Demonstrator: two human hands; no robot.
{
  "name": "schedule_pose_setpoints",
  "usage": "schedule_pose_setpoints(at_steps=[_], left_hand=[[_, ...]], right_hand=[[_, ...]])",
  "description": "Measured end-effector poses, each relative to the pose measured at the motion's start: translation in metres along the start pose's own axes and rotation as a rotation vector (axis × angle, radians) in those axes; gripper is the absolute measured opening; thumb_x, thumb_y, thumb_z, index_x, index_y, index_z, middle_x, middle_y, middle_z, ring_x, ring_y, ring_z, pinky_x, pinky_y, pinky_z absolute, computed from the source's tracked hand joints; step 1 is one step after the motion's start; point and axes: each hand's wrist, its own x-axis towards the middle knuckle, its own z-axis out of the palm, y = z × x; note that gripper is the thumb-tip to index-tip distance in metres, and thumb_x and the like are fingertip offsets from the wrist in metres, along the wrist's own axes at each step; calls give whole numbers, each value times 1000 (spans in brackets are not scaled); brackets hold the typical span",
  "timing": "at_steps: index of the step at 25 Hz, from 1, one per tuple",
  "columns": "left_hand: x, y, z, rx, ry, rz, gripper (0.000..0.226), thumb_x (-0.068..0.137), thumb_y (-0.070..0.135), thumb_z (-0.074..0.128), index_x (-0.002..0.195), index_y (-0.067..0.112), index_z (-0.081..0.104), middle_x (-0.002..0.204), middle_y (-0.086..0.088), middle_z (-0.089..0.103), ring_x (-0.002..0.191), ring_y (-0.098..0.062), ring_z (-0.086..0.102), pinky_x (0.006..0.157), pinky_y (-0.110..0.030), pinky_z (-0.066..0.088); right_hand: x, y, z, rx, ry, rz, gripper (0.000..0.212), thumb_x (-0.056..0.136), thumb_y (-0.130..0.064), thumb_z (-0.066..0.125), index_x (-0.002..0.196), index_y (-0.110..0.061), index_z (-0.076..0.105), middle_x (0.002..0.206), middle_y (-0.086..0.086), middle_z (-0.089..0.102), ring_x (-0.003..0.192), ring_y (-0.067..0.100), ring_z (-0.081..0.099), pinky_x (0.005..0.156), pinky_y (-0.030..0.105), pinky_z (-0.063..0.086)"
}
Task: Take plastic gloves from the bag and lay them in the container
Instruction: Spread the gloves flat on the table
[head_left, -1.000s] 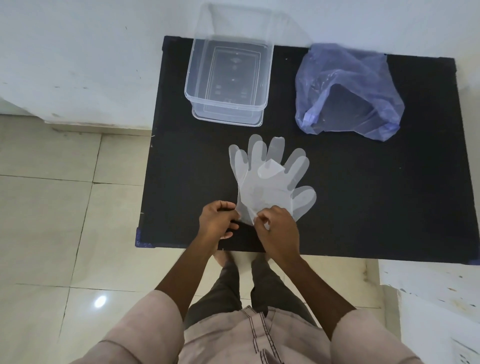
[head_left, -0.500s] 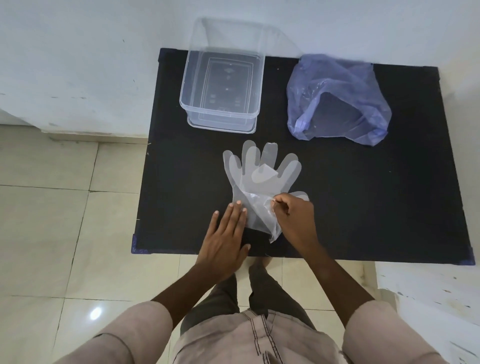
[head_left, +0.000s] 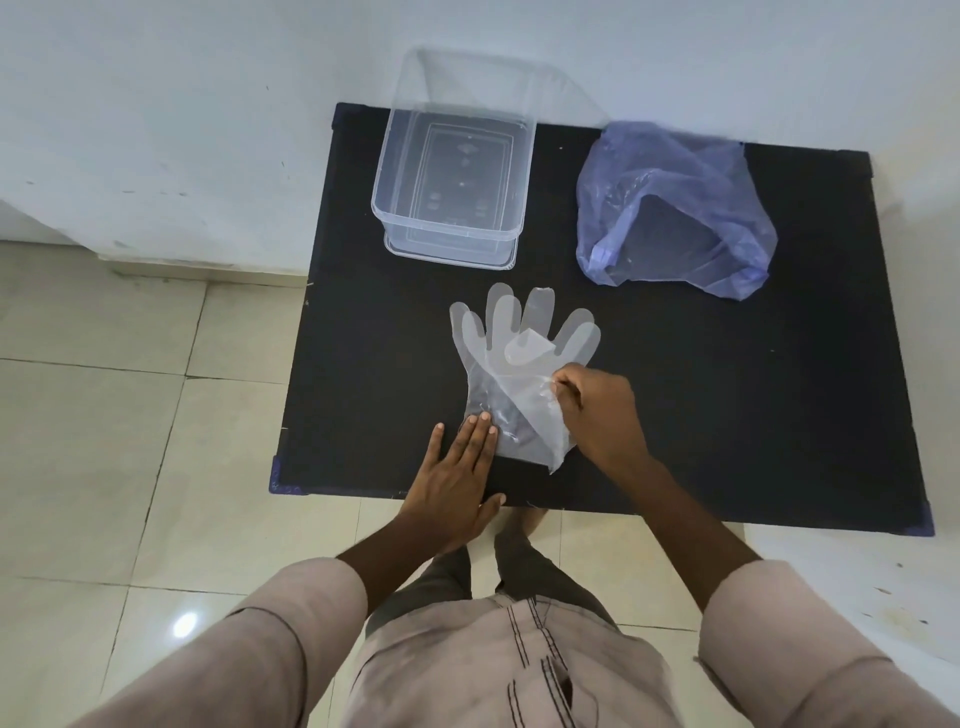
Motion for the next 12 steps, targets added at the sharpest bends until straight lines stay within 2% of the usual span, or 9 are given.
schedule_pose_setpoints(at_steps=[2, 4, 9, 12], left_hand=[[0, 1, -10, 31, -44, 4, 80, 94, 62, 15, 152, 13, -11, 165, -9, -4, 151, -27, -6, 120, -56, -2], [-1, 3, -22, 35, -89, -4, 81, 95, 62, 15, 153, 13, -10, 165, -8, -9, 151, -25, -9, 120, -56, -2], [4, 3, -44, 63, -148, 7, 78, 96, 60, 19, 155, 11, 4, 165, -8, 4, 152, -24, 4, 121, -55, 2], [8, 5, -59, 63, -182, 21, 76, 96, 59, 23, 154, 11, 13, 164, -9, 13, 151, -26, 15, 121, -53, 8]], right_hand=[[14, -4, -23, 15, 35, -36, 16, 92, -16, 61, 93, -1, 68, 92, 17, 72, 73, 17, 60, 77, 28, 52], [27, -7, -45, 11, 76, -93, 13, 91, -12, 61, 90, -1, 67, 87, 17, 71, 72, 14, 55, 75, 32, 54], [57, -7, -93, -92, 133, -107, 14, 93, -12, 56, 94, -5, 67, 86, 13, 70, 73, 17, 59, 72, 24, 41], [73, -9, -126, -132, 184, -120, 15, 93, -11, 54, 93, -6, 68, 83, 10, 70, 70, 16, 57, 69, 25, 40]])
